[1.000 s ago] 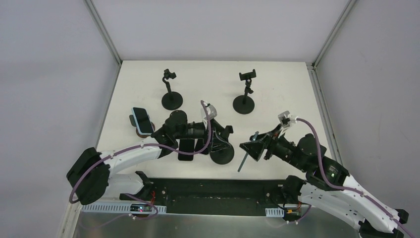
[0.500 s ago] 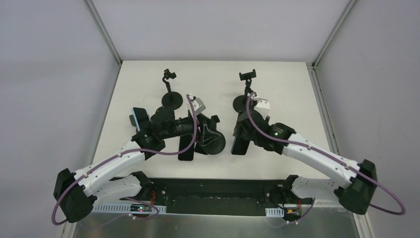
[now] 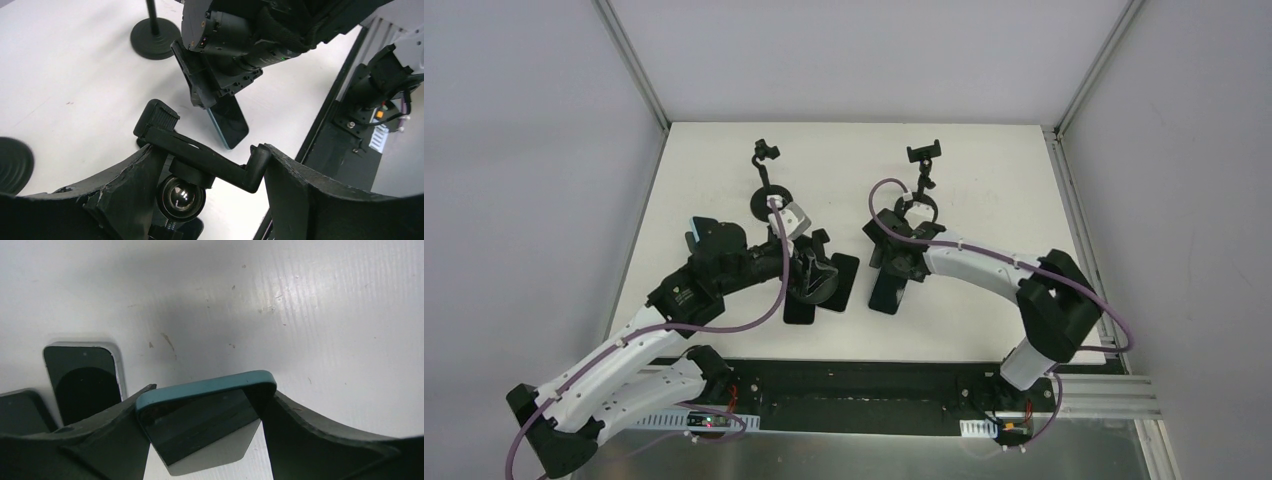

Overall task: Remove the phone from the phone stand
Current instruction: Place the phone at the center of the board.

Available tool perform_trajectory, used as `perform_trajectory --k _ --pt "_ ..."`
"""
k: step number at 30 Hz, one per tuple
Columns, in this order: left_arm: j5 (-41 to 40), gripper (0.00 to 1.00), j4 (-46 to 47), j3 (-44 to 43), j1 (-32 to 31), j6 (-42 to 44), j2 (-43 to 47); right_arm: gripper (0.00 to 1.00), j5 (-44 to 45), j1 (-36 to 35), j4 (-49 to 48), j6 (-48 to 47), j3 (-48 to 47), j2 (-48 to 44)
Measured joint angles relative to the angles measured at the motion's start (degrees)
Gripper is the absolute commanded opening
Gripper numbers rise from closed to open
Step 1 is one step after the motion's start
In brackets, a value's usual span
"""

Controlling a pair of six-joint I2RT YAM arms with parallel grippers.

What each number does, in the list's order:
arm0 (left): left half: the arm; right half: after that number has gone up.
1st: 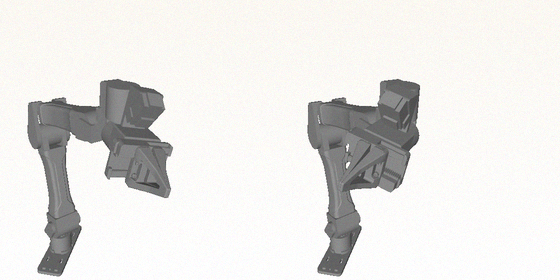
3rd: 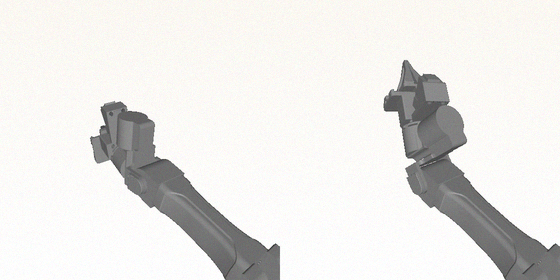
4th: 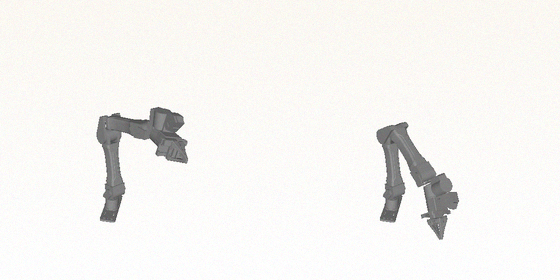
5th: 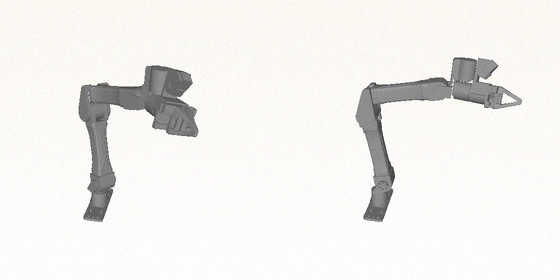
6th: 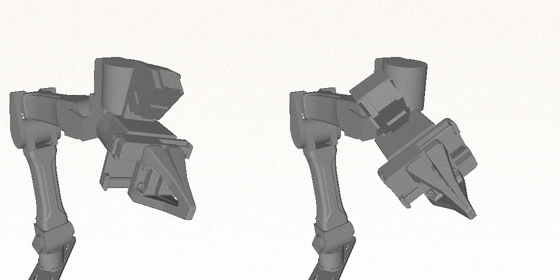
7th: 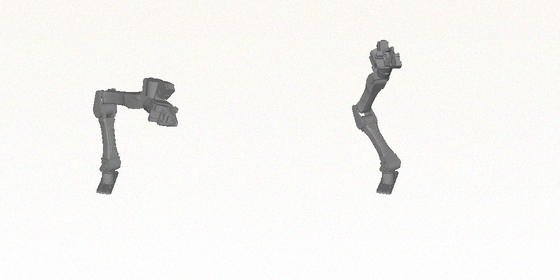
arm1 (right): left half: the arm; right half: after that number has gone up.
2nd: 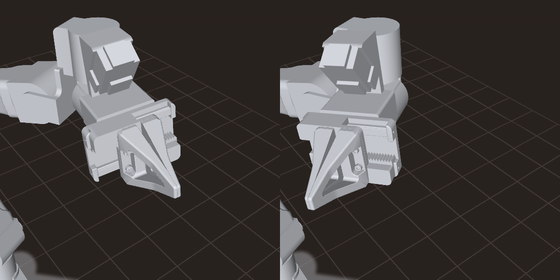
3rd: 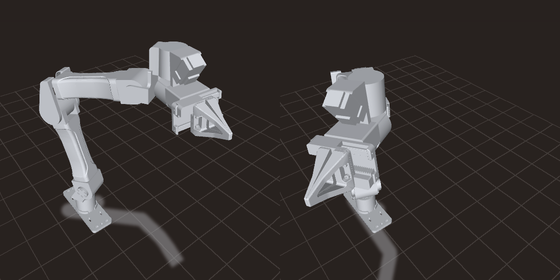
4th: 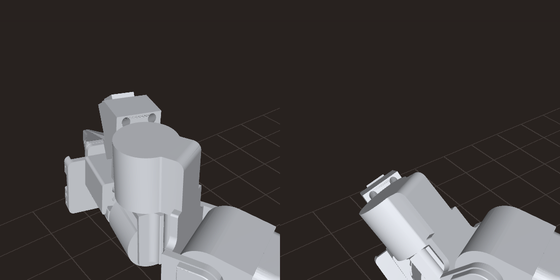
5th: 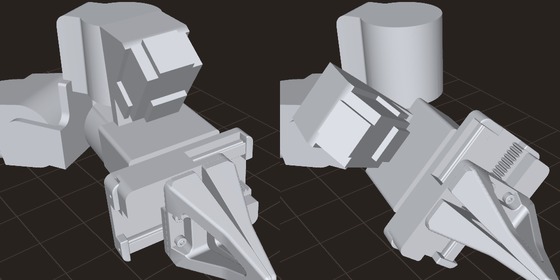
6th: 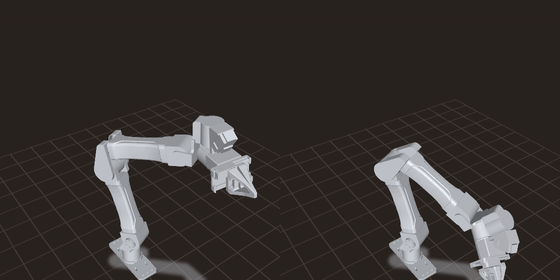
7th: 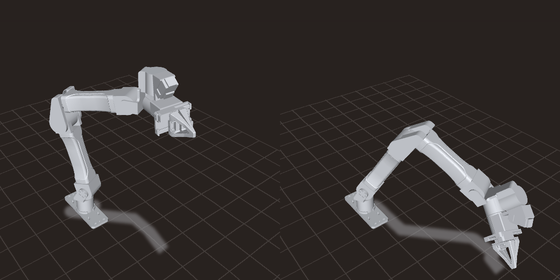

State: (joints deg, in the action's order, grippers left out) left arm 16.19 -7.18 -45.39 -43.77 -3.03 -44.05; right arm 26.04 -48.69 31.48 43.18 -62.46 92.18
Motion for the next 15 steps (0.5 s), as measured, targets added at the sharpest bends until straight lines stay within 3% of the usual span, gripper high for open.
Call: perform_trajectory --k 5,15 --pt "-3.8 0.00 -5.1 0.0 0.0 2.4 4.5 0.06 -0.4 0.3 -0.1 1.5 -2.2 5.0" --pt "-7.7 0.00 -9.9 -0.1 0.0 4.8 9.5 0.53 -0.6 0.4 -0.4 4.3 -3.8 11.1"
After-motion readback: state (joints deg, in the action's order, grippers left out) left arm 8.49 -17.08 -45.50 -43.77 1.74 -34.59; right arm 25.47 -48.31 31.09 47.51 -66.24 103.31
